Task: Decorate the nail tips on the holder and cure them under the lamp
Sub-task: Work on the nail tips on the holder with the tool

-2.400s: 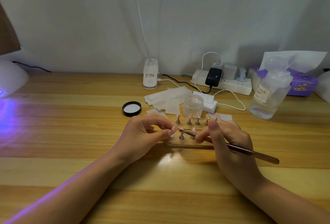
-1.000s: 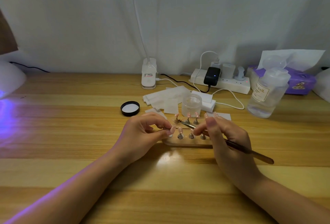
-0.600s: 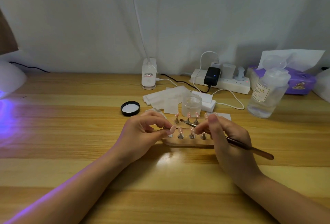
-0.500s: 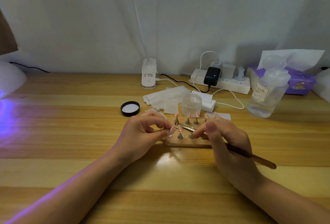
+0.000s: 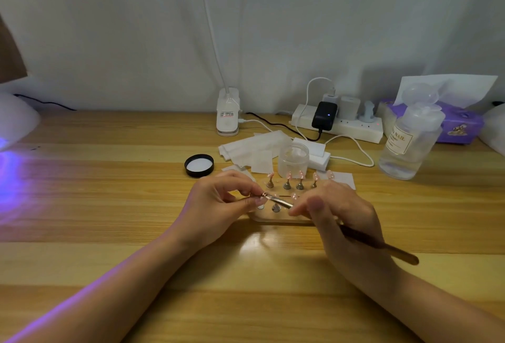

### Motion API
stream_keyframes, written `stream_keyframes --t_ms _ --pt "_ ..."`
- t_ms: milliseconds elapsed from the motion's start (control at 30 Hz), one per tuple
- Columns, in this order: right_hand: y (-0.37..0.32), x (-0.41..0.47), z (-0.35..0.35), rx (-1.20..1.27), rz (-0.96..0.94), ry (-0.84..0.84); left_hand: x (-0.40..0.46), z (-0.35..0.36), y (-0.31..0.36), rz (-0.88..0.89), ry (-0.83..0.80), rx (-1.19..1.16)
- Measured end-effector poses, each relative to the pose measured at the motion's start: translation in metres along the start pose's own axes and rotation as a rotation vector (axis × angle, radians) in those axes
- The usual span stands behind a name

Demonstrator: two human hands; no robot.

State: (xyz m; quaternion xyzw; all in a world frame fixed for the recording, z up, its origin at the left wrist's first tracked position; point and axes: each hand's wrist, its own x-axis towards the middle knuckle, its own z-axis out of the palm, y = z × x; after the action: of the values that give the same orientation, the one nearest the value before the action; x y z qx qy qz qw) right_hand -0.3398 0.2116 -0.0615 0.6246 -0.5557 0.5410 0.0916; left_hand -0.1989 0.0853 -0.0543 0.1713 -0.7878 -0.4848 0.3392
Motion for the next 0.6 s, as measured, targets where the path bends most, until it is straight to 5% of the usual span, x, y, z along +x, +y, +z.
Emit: stream_keyframes --t_ms 100,300,467,600 --pt "0.002 -0.0006 0.0015 -0.008 -0.028 -0.011 0.0003 -0.0002 -0.0006 0.006 0.01 -0.005" --pt "0.004 -0.0007 -0.0037 0.108 0.244 0.076 -0.0003 0.0004 0.0004 0.002 0.005 -0.02" --pt "0.0006 -0.0009 0.0025 -0.04 -0.068 0.029 0.0003 -0.0001 0.0021 -0.008 0.012 -0.039" --pt "0.0019 -0.0011 0.0013 0.003 -0.007 0.028 -0.0004 0.0003 0.0043 -0.018 0.017 -0.036"
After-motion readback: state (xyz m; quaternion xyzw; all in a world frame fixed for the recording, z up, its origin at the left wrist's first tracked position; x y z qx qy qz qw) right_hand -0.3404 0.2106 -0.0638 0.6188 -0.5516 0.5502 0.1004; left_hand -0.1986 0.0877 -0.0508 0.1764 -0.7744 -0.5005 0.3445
